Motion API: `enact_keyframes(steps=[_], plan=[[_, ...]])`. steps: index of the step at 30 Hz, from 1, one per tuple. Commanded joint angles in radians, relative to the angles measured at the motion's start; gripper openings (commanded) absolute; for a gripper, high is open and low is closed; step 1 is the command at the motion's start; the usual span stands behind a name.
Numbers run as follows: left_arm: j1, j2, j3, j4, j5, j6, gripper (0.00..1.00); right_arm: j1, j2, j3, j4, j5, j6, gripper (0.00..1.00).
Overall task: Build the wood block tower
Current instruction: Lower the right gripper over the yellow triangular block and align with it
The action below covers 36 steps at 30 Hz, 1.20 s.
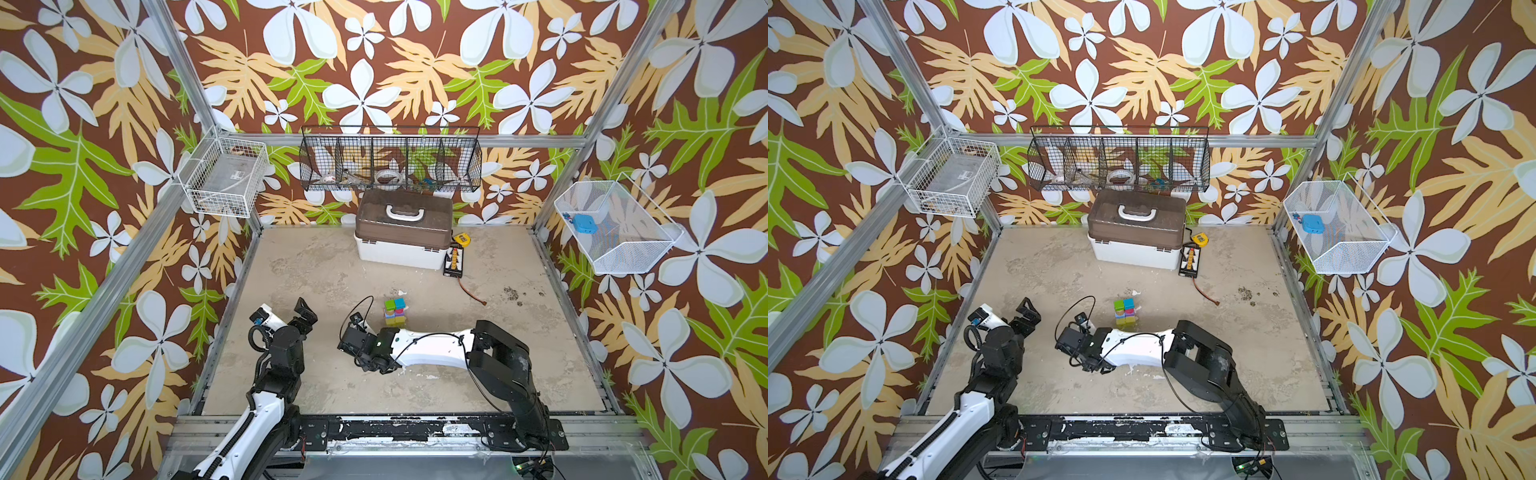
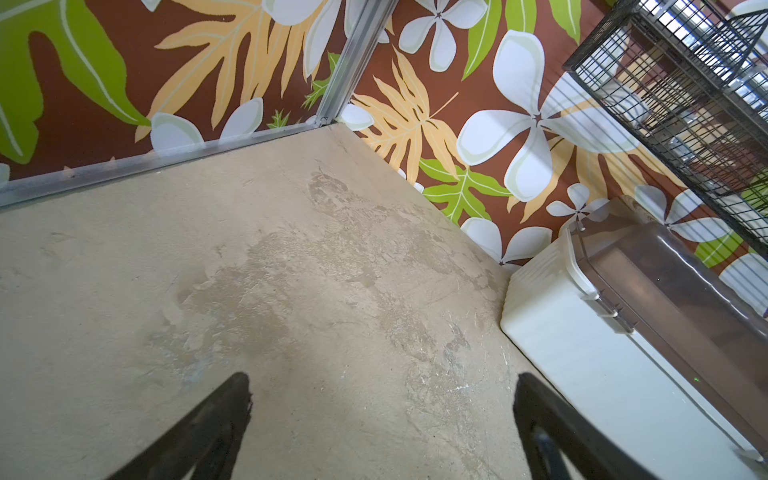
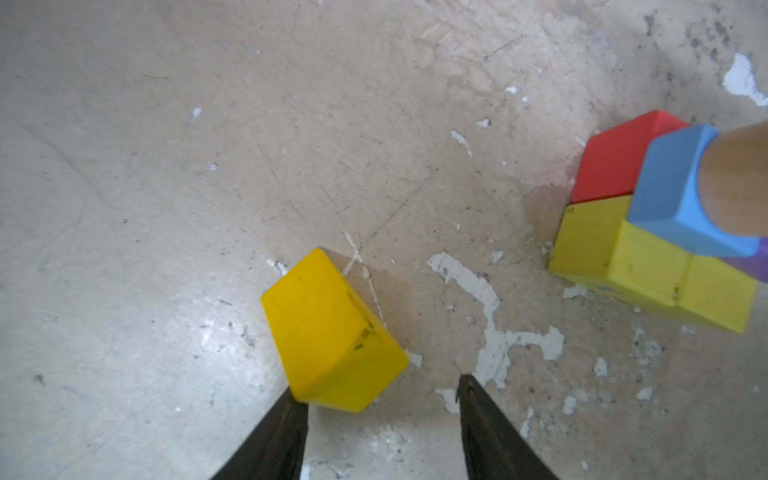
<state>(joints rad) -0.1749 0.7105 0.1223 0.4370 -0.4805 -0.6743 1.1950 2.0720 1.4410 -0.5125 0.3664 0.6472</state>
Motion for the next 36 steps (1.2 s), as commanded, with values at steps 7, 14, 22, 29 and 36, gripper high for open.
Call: enact_keyframes(steps=[7,14,22,29,36], plan=[[0.002,-0.005,-0.001,0.029,0.007,0.009,1.00,-0.004,0.063,0.083,0.037,-0.051,-0.092,0.59],[0.002,-0.009,-0.002,0.031,0.017,0.008,1.00,-0.022,0.100,0.114,0.015,-0.041,-0.103,0.59],[0.002,-0.005,-0.004,0.035,0.023,0.007,1.00,-0.040,0.087,0.074,0.020,-0.033,-0.097,0.60],[0.002,-0.004,-0.003,0.037,0.025,0.007,1.00,-0.039,0.030,-0.002,0.005,-0.001,-0.052,0.61],[0.002,0.003,-0.004,0.043,0.031,0.007,1.00,-0.039,-0.089,-0.148,0.023,0.024,-0.010,0.63]])
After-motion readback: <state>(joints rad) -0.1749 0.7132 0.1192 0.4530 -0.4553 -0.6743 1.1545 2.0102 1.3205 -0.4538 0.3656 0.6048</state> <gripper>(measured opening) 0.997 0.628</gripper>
